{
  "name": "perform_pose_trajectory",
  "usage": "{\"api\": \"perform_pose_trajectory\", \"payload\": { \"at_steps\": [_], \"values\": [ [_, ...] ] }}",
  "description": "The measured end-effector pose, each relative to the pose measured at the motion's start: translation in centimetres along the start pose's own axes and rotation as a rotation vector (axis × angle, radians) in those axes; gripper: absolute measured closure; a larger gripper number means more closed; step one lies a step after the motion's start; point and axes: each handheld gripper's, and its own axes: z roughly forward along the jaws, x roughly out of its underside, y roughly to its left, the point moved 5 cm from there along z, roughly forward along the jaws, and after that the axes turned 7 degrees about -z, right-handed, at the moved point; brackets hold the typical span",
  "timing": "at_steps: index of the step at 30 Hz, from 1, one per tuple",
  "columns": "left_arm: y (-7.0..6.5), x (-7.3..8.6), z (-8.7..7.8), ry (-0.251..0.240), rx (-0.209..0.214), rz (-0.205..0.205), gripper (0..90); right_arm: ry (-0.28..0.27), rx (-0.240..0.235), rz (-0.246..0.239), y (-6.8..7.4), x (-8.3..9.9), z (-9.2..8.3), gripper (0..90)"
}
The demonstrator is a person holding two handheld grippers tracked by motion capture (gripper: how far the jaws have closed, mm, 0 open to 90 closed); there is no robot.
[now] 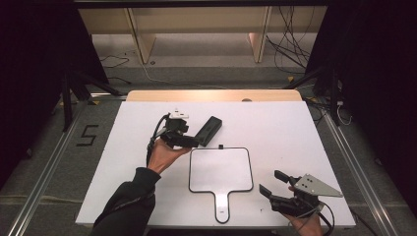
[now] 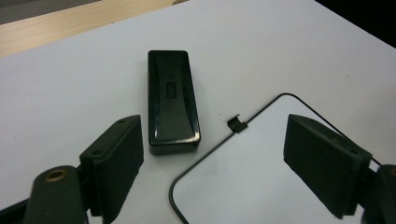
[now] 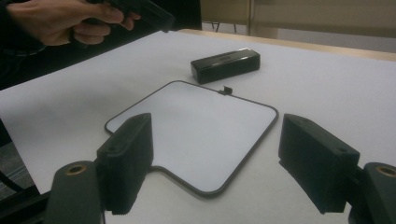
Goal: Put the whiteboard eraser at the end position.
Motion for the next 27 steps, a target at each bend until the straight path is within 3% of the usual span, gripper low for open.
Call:
{"api": "perform_pose_trajectory", "payload": {
  "at_steps": [13, 21, 27],
  "values": [
    [-1.1, 5.4, -4.9, -0.09, 0.064, -0.037, 18.2, -0.001, 0.0, 0.007, 0.1, 0.0, 0.0, 27.1],
    [-2.4, 7.9, -7.0, -0.099, 0.071, 0.01, 17.4, -0.005, -0.001, 0.013, 0.1, 0.0, -0.1, 27.1],
    [-2.3, 9.0, -8.2, -0.124, 0.078, 0.002, 16.9, -0.002, -0.003, 0.011, 0.2, 0.1, -0.1, 27.1]
  ]
}}
